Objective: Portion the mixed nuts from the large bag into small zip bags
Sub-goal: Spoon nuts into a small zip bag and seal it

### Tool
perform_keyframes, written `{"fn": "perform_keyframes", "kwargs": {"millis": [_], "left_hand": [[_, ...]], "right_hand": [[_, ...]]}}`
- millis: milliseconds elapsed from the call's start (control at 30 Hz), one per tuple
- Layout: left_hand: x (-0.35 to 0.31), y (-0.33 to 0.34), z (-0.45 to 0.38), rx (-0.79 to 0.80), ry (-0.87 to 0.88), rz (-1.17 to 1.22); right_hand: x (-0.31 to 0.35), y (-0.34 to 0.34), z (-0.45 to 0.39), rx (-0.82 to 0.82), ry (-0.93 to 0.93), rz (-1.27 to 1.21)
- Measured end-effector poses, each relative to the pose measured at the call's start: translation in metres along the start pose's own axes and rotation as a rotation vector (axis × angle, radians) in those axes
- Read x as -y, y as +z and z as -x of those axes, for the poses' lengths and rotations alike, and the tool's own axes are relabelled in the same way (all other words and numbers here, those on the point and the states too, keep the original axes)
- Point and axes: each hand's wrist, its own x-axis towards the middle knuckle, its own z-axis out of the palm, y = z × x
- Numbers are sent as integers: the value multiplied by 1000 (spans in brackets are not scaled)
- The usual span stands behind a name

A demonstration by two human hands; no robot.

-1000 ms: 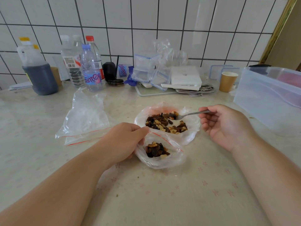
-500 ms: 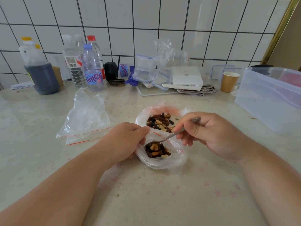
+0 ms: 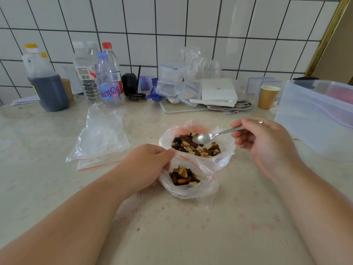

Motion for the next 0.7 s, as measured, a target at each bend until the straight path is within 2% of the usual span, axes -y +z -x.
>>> {"fn": "perform_keyframes", "kwargs": {"millis": [67,133,333,567,700], "left_hand": [[0,0,0,3,6,-5],[0,0,0,4,11,-9],[-1,-1,0,14,12,-11],[-1,0,0,14,14,-23],[-1,0,1,2,41,-59]], "right_hand": [[-4,-1,-1,-95,-18,195],[-5,2,0,-117,-57,362],[-8,11,6,29,-130,634],[-12,5,-2,-71,-35,332],[-19,9,-5,-34,79,220]]}}
